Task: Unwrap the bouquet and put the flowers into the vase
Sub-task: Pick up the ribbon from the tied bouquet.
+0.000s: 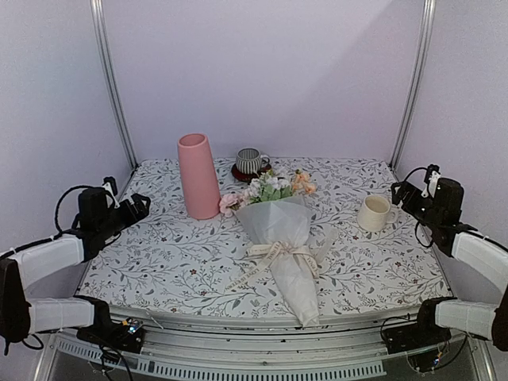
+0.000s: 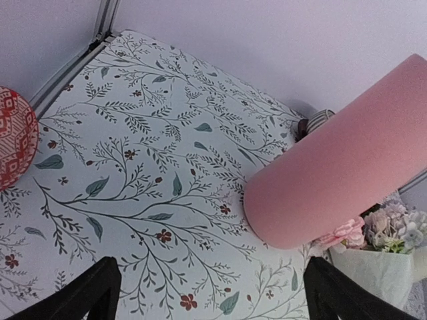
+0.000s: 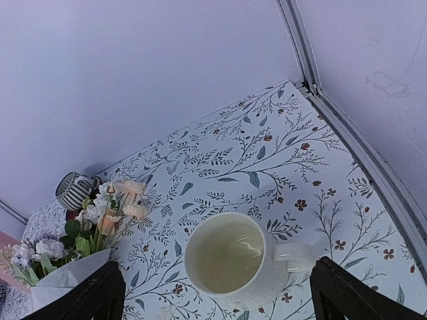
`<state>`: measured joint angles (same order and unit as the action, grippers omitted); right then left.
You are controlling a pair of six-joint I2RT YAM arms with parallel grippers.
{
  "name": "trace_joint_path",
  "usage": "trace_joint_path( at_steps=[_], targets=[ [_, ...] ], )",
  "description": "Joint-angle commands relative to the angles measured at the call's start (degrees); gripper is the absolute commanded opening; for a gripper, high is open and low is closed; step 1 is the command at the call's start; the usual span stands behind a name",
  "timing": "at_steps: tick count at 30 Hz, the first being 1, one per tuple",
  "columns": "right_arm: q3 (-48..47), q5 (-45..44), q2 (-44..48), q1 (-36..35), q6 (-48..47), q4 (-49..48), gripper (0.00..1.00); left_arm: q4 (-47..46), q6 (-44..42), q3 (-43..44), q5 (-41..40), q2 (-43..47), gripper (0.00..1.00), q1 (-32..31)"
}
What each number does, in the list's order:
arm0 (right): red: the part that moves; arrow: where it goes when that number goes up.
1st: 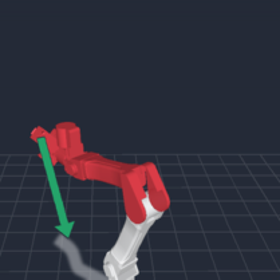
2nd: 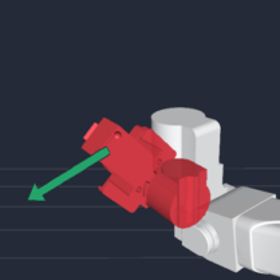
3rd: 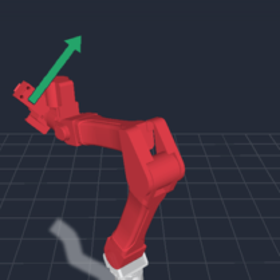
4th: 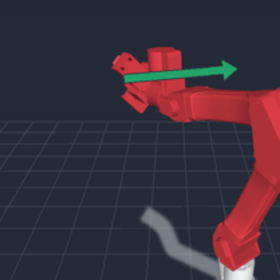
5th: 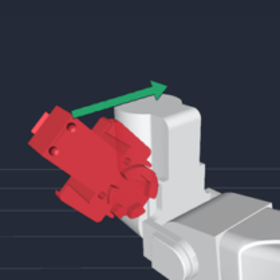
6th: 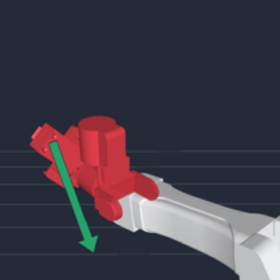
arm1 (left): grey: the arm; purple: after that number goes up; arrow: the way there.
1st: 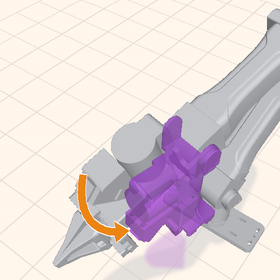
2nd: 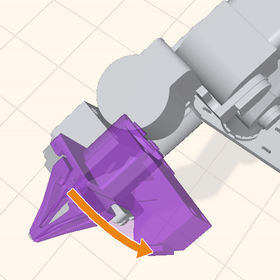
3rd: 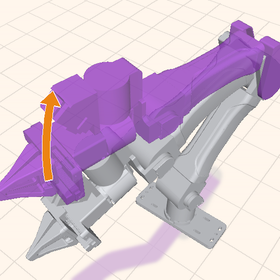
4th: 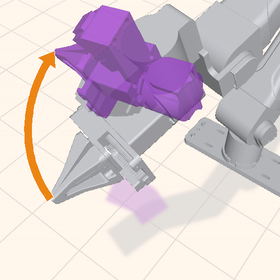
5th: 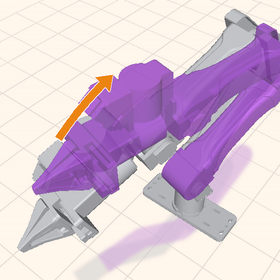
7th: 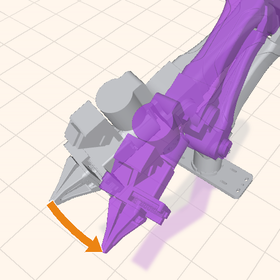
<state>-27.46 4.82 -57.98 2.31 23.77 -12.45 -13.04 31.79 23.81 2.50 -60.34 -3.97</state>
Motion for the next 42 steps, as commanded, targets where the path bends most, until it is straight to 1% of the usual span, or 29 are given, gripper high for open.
trace_joint_path(
  at_steps=[1, 2, 3, 6, 8, 10, 12, 14, 18, 20, 22, 25, 27, 30, 32, 35, 38, 42],
  targets=[
    [0.35, 0.43, 3.13, 0.14, 1.19, 4.15, 0.99, 4.32, 4.70, -0.77, 0.81, 2.06, 0.98, 0.46],
    [0.06, 0.09, 3.47, 0.16, 1.72, 5.43, 0.99, 8.99, 7.77, -0.26, -2.75, 2.61, 0.98, 0.73],
    [-0.37, -0.43, 3.61, 0.18, 2.96, 7.20, 0.99, 11.49, 8.31, -0.12, -4.30, 3.13, 0.98, 1.12],
    [-2.07, -0.61, 3.27, 0.14, 5.36, 12.04, 0.99, 10.16, 5.58, -1.92, -1.85, 3.49, 0.98, 2.42],
    [-2.82, -0.31, 2.46, 0.14, 5.49, 13.95, 0.99, 6.41, 2.66, -3.50, 5.20, 3.27, 0.98, 2.47],
    [-3.72, -0.42, 1.14, 0.15, 5.86, 17.02, 0.99, 2.54, 1.53, -5.07, 13.50, 2.48, 0.97, 2.20],
    [-5.09, -0.43, -0.96, 0.14, 6.88, 20.38, 0.99, -2.58, 0.14, -6.42, 20.91, 0.82, 0.98, 0.32],
    [-7.70, -0.27, -4.09, 0.17, 7.83, 24.50, 0.99, -2.94, -2.12, -5.74, 22.23, -1.32, 0.98, -3.74],
    [-13.33, 0.38, -11.12, 0.11, 7.68, 31.66, 0.99, -0.29, -6.63, -3.03, 14.82, -2.86, 0.98, -14.74],
    [-14.85, 1.67, -12.88, 0.05, 6.38, 33.22, 0.99, -0.61, -8.52, -2.50, 10.62, -2.88, 0.98, -20.52],
    [-15.29, 0.56, -13.36, -0.81, 5.91, 34.15, 0.99, -0.59, -10.18, -1.96, 8.46, -3.55, 0.95, -25.62],
    [-16.64, -5.28, -13.65, -5.01, 7.28, 36.65, 0.99, -0.12, -12.94, -1.07, 7.26, -5.10, 0.93, -30.94],
    [-17.93, -8.42, -14.37, -8.32, 8.78, 39.15, 0.99, 0.09, -14.38, -0.52, 5.96, -5.83, 0.93, -34.87],
    [-19.34, -9.27, -15.79, -11.97, 10.02, 40.49, 0.99, 0.22, -16.40, 1.35, 3.57, -7.78, 0.93, -41.72],
    [-19.52, -10.03, -16.25, -14.75, 10.73, 40.66, 0.99, 1.52, -17.55, 3.51, -0.21, -9.65, 0.89, -46.24],
    [-19.78, -11.61, -17.13, -19.04, 12.41, 40.53, 1.00, 5.00, -17.71, 7.51, -6.23, -13.44, 0.88, -51.35],
    [-20.73, -11.87, -19.95, -22.44, 13.98, 40.27, 1.00, 7.19, -16.58, 11.54, -8.93, -18.58, 0.89, -54.66],
    [-24.72, -13.05, -25.85, -25.75, 14.34, 41.33, 0.97, 8.74, -14.84, 15.65, -11.31, -25.38, 0.89, -58.44]
  ],
)
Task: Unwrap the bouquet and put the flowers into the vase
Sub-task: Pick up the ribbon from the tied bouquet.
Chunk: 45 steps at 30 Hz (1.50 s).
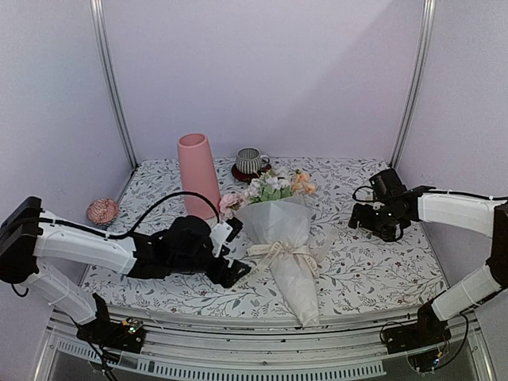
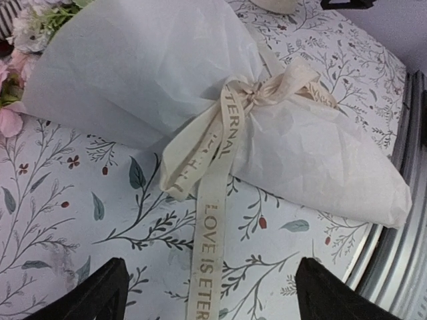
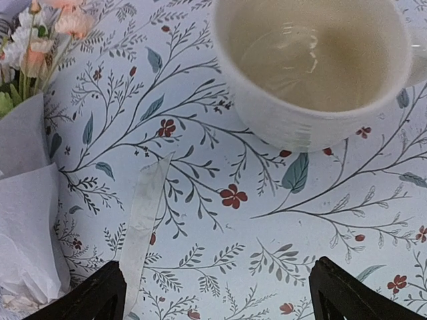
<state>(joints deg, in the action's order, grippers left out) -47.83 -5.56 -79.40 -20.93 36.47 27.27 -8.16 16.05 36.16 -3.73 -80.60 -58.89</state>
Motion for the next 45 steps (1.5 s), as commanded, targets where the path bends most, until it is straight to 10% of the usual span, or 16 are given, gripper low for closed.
trace_joint_path(
  at_steps=[1, 24, 45],
  targets=[
    [-5.58, -3.51, -6.00, -3.38, 1.60, 2.34, 0.96, 4.62, 1.17, 4.46, -6.13, -6.64, 0.89, -4.38],
    [-15.52, -9.98, -21.05, -13.53, 1.81, 6.19, 0.92, 28.72, 9.13, 25.35, -15.47, -26.27, 0.68, -6.94],
    [-14.71, -11.39, -19.36, -13.53, 1.11, 6.28, 0.92, 40.80, 13.85, 34.76, -5.23, -38.29, 0.28, -2.49]
  ],
)
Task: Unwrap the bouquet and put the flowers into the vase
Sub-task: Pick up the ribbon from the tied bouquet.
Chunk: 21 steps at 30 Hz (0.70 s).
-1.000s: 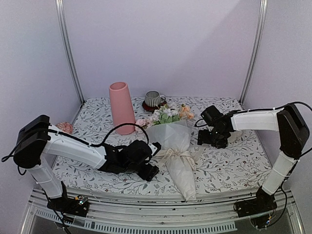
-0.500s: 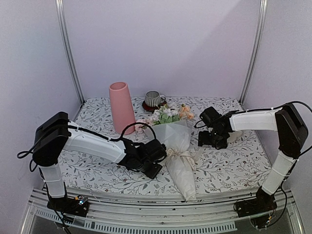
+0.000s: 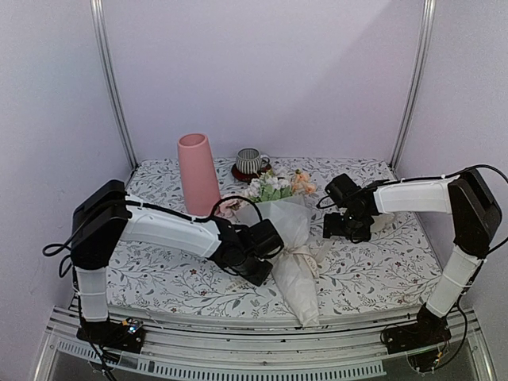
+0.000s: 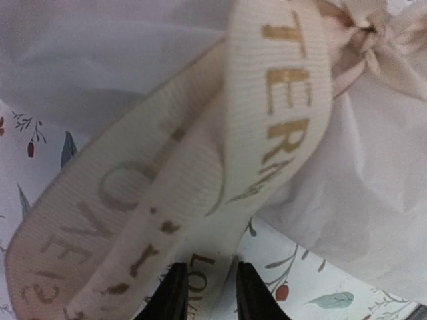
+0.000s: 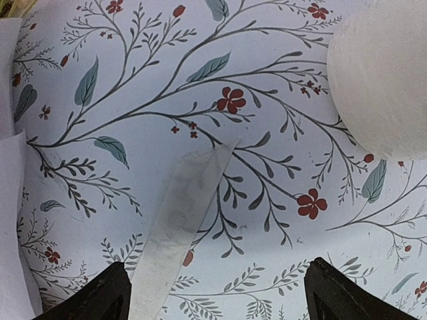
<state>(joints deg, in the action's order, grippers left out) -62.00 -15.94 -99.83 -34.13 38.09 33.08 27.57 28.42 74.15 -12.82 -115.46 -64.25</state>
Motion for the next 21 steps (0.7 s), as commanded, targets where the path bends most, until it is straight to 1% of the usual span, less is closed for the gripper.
trace_joint_path(
  at_steps=[1, 4, 8, 10, 13, 16, 18, 21],
  targets=[
    [-0.70, -1.03, 0.93, -0.32, -0.62, 0.55, 0.92, 4.35, 1.45, -3.97, 5.17, -3.38, 0.29, 3.36],
    [-0.97, -1.15, 0.77, -0.35, -0.80, 0.84, 0.92, 3.50, 1.21, -4.58, 8.51, -3.90, 0.33, 4.32],
    [-0.98, -1.24, 0.75, -0.34, -0.90, 0.67, 0.92, 3.98, 2.29, -4.65, 6.82, -3.60, 0.40, 4.29],
    [-1.01, -1.20, 0.63, -0.33, -0.95, 0.66, 0.92, 3.90, 2.36, -4.88, 6.41, -2.71, 0.42, 4.28],
    [-0.92, -1.03, 0.50, -0.32, -0.83, 0.67, 0.92, 2.25, 2.25, -6.00, 7.06, 0.21, 0.41, 4.21],
    [-0.84, -0.95, 0.47, -0.37, -0.86, 0.67, 0.92, 0.28, 1.77, -7.14, 5.97, 5.81, 0.41, 3.51],
    [-0.73, -1.01, 0.52, -0.32, -0.84, 0.65, 0.92, 0.98, 1.87, -7.03, 4.31, 8.30, 0.43, 3.30],
    [-0.73, -0.81, 0.75, -0.35, -0.97, 0.76, 0.92, 2.45, 1.81, -6.74, 2.63, 9.20, 0.48, 3.46]
  ],
)
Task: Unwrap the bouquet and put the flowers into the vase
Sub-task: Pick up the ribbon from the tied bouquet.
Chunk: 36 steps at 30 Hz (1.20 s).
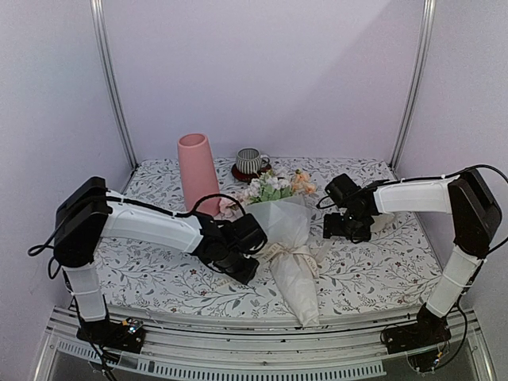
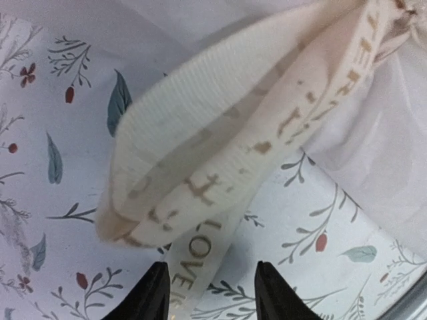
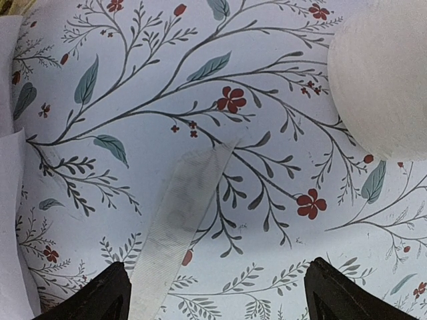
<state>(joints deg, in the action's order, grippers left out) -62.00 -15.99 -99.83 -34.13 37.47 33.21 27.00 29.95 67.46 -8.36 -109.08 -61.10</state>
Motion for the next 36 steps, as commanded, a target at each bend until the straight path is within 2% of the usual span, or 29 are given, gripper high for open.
trace_joint_path(
  at_steps=[1, 6, 18, 23, 33, 36],
  targets=[
    [-0.65, -0.65, 0.84, -0.33, -0.44, 0.62, 0.92, 3.19, 0.27, -0.03, -1.88, 2.63, 0.50, 0.41],
    [-0.16, -0.66, 2.09, -0.32, -0.60, 0.42, 0.92, 2.07, 0.15, -0.22, 0.53, 0.17, 0.58, 0.94],
    [1.09, 0.03, 4.29, -0.36, -0.73, 0.14, 0.92, -1.28, 0.36, -0.30, 2.55, -5.04, 0.60, 3.81],
    [1.20, -0.28, 4.42, -0.32, -0.22, 0.43, 0.92, -0.50, 0.33, -0.68, 5.78, -6.51, 0.61, 5.37],
    [1.48, -0.54, 5.53, -0.33, 0.10, 0.28, 0.92, -0.01, -1.30, -1.47, 10.63, -8.27, 0.48, 5.88],
    [1.56, -0.29, 5.29, -0.29, 0.31, 0.27, 0.92, 0.62, -1.35, -0.85, 11.14, -9.27, 0.50, 5.30]
  ],
)
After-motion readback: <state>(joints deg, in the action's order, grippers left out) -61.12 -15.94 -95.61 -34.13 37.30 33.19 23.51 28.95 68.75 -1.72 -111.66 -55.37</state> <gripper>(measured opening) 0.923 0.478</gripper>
